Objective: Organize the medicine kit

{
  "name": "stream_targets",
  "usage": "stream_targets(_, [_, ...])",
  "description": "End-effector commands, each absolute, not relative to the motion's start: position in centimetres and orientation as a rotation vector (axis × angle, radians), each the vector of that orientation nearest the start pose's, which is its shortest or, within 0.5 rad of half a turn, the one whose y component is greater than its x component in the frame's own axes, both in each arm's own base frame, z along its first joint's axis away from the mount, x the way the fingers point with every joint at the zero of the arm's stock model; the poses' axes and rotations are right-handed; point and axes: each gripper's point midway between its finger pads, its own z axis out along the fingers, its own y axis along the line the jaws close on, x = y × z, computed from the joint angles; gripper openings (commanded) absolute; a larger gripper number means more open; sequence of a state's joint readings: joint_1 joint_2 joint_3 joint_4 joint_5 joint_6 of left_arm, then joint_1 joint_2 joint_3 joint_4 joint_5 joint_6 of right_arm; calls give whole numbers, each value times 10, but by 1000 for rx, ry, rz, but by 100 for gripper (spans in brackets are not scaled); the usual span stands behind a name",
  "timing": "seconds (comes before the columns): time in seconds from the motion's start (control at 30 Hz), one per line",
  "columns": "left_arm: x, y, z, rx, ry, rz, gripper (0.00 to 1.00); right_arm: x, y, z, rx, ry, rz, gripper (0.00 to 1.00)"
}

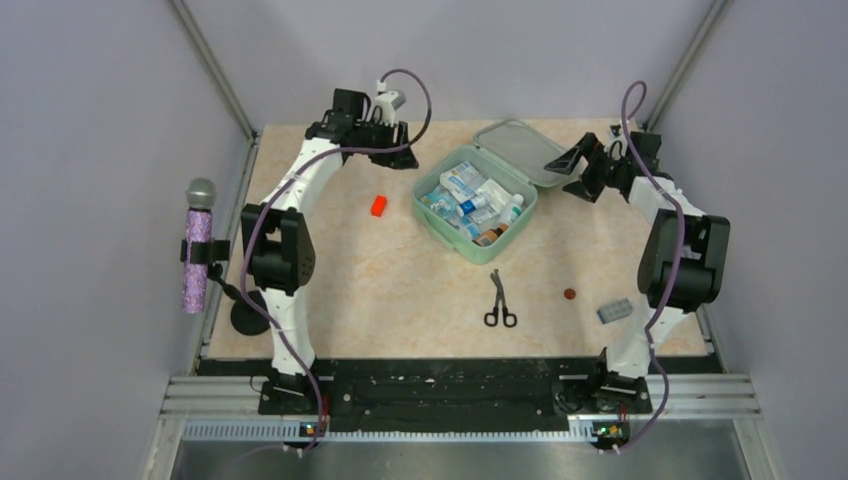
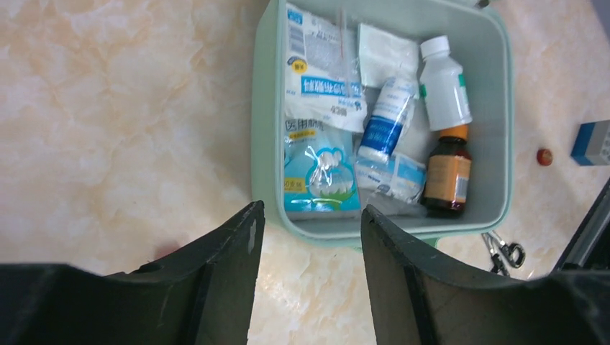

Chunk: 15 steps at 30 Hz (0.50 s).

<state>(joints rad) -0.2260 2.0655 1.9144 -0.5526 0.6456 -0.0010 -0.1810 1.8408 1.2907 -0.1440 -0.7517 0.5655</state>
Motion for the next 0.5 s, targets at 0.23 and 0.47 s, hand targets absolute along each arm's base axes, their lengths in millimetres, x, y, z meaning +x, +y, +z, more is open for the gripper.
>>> stream_targets(0.23, [470, -178, 202, 625, 2247, -658, 55, 484, 36, 146, 460, 2197, 960, 95])
stream_targets(0.47, [450, -174, 220, 614, 2215, -647, 55, 448, 34, 170, 273, 2200, 822, 77])
